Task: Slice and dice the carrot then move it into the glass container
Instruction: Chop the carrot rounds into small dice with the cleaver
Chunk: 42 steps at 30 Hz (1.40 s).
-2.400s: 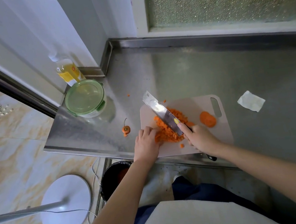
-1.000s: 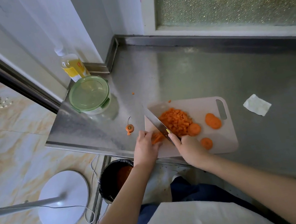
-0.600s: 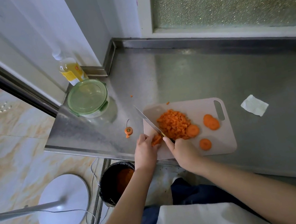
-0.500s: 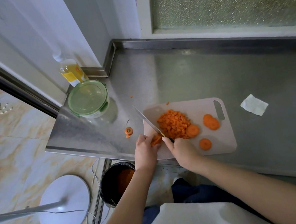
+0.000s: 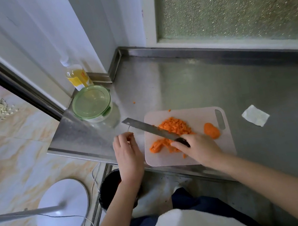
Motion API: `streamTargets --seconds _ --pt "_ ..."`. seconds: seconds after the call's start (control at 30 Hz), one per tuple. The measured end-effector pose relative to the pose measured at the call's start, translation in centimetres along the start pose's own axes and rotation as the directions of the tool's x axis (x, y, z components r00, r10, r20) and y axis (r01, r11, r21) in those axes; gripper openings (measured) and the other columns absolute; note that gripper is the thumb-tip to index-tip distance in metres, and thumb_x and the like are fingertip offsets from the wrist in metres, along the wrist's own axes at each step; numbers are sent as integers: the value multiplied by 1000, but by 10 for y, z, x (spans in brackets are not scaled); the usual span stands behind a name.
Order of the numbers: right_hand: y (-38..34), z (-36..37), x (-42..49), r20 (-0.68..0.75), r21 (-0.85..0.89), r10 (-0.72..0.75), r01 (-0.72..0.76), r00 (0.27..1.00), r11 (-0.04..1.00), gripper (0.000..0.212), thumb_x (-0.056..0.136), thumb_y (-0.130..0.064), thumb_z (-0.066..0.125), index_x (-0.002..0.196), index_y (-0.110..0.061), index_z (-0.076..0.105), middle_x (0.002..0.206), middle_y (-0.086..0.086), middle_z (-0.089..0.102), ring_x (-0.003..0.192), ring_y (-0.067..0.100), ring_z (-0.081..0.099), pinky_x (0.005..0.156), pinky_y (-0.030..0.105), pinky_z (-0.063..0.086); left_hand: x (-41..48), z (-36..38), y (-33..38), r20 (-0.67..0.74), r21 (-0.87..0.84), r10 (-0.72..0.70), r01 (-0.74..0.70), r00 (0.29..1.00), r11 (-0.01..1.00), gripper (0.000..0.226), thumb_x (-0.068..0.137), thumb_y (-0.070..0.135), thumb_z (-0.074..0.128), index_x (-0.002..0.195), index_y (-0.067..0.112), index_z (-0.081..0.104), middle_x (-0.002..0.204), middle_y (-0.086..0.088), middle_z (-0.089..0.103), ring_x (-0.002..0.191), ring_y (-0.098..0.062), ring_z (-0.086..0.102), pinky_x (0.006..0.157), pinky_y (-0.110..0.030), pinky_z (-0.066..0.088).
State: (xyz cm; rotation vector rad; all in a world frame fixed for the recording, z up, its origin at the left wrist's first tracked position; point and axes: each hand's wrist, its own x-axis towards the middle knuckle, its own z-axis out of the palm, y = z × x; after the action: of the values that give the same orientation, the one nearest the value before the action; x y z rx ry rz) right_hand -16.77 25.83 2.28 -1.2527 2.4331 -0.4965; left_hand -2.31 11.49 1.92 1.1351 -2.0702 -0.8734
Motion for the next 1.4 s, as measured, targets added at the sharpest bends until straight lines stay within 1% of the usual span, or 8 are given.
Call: streamTargets --seconds 0.2,0.33,0.43,0.73,1.0,1.13,1.23,1.4 --pt "17 2 -5 -126 -236 -295 260 947 936 39 72 -51 75 58 -20 57 48 -3 56 42 14 54 39 18 13 19 -7 18 119 87 329 -339 937 937 18 86 18 58 97 7 66 91 -4 54 88 -16 44 78 -24 35" --pt "20 2 -8 -132 -275 -360 315 924 908 43 66 -50 80 55 -22 51 46 -7 52 38 10 46 46 8 1 26 5 17 558 219 165 -336 813 916 41 84 30 67 124 22 60 119 2 56 112 -22 41 91 -31 30" --pt "23 3 -10 -140 -271 -376 330 916 904 48 67 -52 79 56 -26 41 45 -7 49 41 6 34 47 9 0 28 10 20 653 238 103 -332 750 913 44 85 28 66 128 27 56 122 4 51 112 -18 36 85 -24 22" --pt "39 4 -15 -258 -206 -348 300 901 931 45 79 -66 43 56 -27 40 47 -8 52 41 12 39 39 24 37 37 35 27 602 265 -93 -89 793 960 36 79 40 71 106 19 58 93 5 45 84 -11 45 68 -24 33" --pt "44 1 -21 -92 -207 -278 255 956 945 45 80 -57 63 65 -15 58 59 0 61 55 19 55 46 33 41 27 53 42 480 80 -121 94 869 992 19 99 22 41 96 8 53 79 -6 56 71 -24 57 63 -35 46" --pt "40 -4 -21 -27 -188 -237 228 971 955 44 84 -57 60 66 -17 54 66 1 63 61 21 58 51 33 41 18 52 53 723 -255 -187 509 665 823 45 103 33 24 91 5 56 67 -9 60 55 -14 62 53 -20 50" --pt "40 -2 -22 -51 -229 -310 291 949 929 44 81 -54 64 59 -20 46 59 -1 59 52 21 56 46 28 29 18 54 53 807 -292 -170 633 565 717 52 102 41 19 102 5 58 82 -14 69 78 -21 69 69 -25 54" --pt "37 -4 -23 -34 -271 -296 276 955 922 43 76 -54 67 55 -19 54 52 -4 56 45 17 54 43 24 24 17 45 53 628 -309 -104 371 771 876 32 103 31 31 114 17 58 108 -3 68 101 -1 56 90 -17 42"
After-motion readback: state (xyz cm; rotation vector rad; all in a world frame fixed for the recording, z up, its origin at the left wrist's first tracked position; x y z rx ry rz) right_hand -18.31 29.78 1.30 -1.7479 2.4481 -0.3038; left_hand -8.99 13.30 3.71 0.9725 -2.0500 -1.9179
